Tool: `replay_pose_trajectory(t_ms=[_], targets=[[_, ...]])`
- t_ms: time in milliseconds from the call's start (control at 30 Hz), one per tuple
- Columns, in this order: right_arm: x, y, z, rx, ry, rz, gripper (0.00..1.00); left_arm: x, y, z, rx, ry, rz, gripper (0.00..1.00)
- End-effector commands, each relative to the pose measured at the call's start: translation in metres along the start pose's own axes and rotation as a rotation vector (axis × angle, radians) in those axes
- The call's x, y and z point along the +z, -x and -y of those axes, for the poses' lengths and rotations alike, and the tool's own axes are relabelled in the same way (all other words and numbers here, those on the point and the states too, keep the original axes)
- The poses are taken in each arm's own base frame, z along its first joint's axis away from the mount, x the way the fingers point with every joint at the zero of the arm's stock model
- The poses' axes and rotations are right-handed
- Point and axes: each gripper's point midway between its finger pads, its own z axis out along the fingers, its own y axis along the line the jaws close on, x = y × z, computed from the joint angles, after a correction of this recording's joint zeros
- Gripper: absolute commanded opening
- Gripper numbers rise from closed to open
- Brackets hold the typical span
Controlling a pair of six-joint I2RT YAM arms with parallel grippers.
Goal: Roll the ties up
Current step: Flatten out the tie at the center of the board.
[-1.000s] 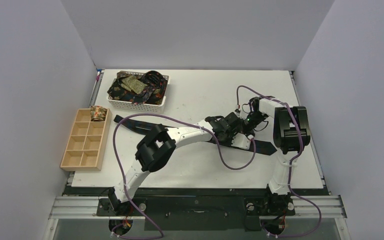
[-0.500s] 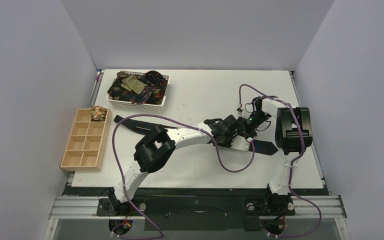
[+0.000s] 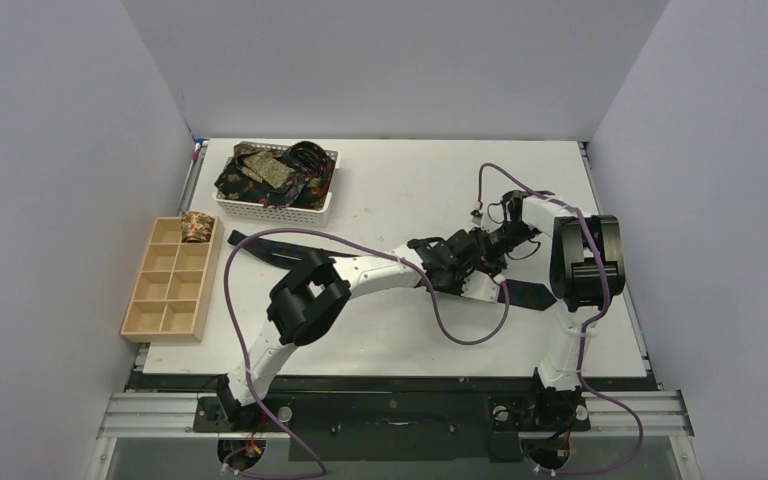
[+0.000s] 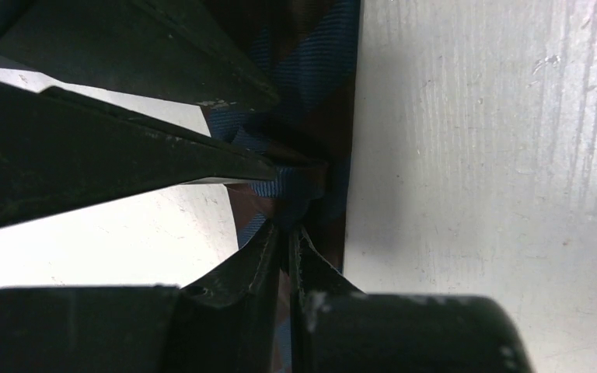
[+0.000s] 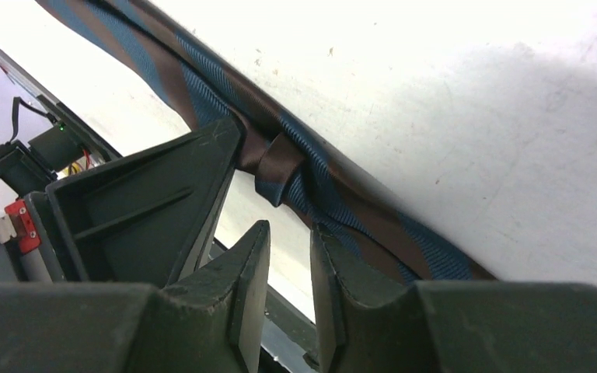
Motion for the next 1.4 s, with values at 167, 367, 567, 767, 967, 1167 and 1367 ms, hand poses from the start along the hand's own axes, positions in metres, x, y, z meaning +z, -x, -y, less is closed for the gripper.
replay_pose_trajectory(t_ms=[167,367,567,767,967,1167,1367], targets=[[0.001,0.022,0.002,-0.002,-0.036,0.089,0.20,-0.020,0.017,-0.013,-0.010,0.032,0.068,0.04],[0.006,0.020,0.004,-0.002,-0.047,0.075,0.14,-0.019,0.018,-0.014,-0.013,0.034,0.070,0.04],[0.011,0.015,0.001,-0.003,-0.034,0.055,0.11,-0.019,0.017,-0.014,-0.016,0.033,0.068,0.04],[0.017,0.015,0.006,0.011,-0.045,0.040,0.10,-0.017,0.017,-0.014,-0.019,0.034,0.068,0.04],[0.014,0.016,0.009,0.003,-0.068,0.051,0.00,-0.019,0.011,-0.017,-0.061,0.036,0.062,0.13],[0.009,0.015,0.015,-0.016,-0.114,0.062,0.00,-0.067,-0.005,-0.059,-0.417,0.070,0.151,0.97],[0.007,0.014,0.018,-0.031,-0.131,0.051,0.00,-0.150,-0.070,-0.105,-1.191,-0.002,0.399,0.96]])
